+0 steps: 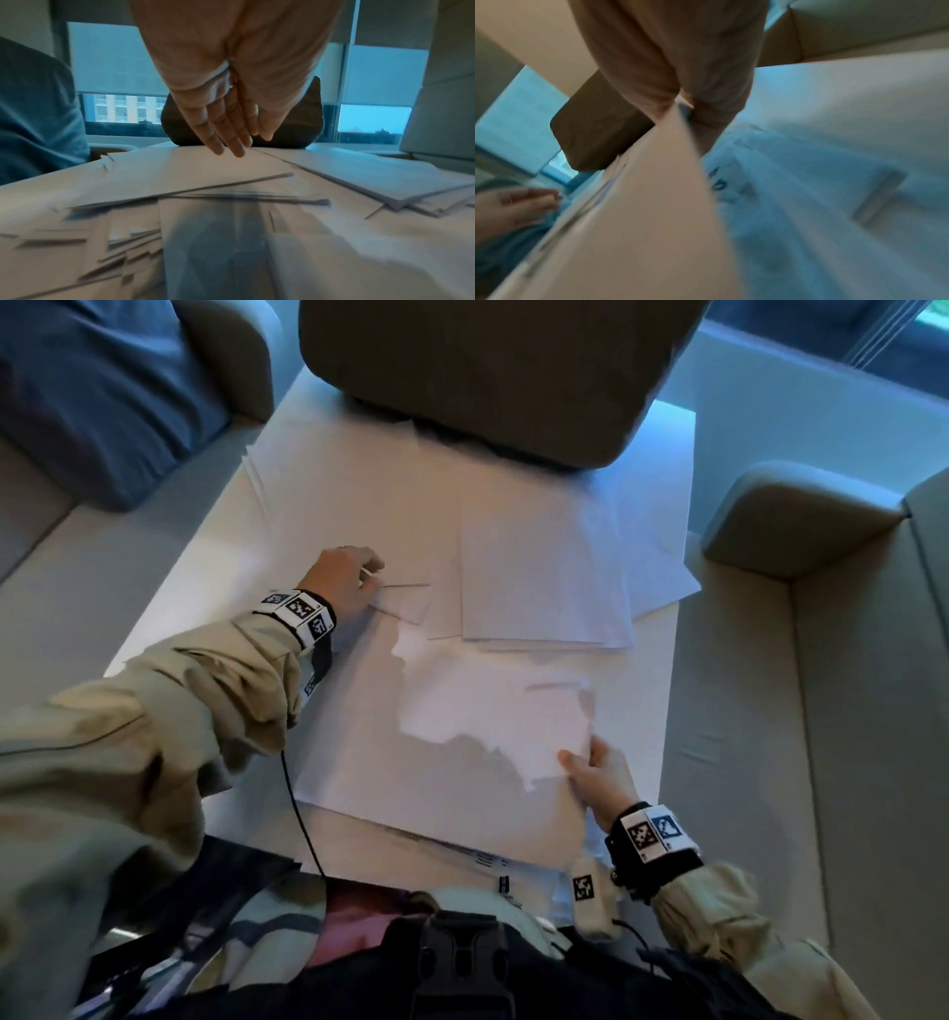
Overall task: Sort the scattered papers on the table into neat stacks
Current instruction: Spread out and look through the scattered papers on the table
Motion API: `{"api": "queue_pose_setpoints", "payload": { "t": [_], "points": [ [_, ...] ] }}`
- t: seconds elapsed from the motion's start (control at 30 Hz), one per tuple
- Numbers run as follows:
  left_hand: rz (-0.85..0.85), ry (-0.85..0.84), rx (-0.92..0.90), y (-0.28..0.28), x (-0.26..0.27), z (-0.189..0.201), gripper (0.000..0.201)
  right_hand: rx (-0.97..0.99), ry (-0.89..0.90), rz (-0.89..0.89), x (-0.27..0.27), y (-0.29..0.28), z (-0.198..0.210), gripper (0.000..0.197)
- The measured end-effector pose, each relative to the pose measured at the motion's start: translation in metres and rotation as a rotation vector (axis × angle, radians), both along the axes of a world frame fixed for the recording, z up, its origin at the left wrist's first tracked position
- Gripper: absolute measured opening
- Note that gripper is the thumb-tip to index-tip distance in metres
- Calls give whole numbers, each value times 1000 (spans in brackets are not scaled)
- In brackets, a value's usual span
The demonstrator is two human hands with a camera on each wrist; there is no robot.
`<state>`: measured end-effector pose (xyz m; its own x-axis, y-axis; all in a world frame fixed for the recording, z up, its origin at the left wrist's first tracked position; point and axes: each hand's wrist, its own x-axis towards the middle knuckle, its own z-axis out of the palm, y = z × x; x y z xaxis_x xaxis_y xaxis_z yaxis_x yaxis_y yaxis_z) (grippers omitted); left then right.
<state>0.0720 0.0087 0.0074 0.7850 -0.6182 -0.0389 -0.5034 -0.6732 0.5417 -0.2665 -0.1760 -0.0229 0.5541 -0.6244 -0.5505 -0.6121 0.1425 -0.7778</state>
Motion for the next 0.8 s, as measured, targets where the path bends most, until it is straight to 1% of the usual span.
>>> {"api": "queue_pose_setpoints", "payload": {
  "t": [0.07,0.13,0.2,0.27,0.3,0.37,0.43,0.53,0.63,0.73,0.8],
  "points": [
    [-60,-18,106,-10,5,-5,26,-179,166,172,-4,-5,-7,19],
    [-77,-29,188,-19,7,-9,34,-268,319,288,-8,-7,-9,28],
    [-77,-16,222,-27,9,-12,47,-367,380,287,-9,-9,-9,42],
    [-103,-35,256,-33,10,-17,58,-493,361,233,-9,-13,-11,62],
    [-111,-58,272,-35,11,-19,60,-531,351,220,-8,-15,-10,69],
    [-103,-110,287,-37,11,-25,58,-551,360,234,-5,-18,-10,74],
    [-70,-138,316,-39,12,-29,57,-532,387,260,-1,-20,-7,72],
    [-21,-110,335,-40,12,-32,60,-495,420,275,3,-25,-4,69],
    [-6,-121,330,-42,10,-30,49,-475,430,271,5,-27,-3,69],
    [-64,-189,364,-46,7,-25,31,-471,436,275,6,-28,-2,69],
    [-36,-198,336,-45,9,-21,33,-471,439,284,6,-28,-1,69]
  ]
}}
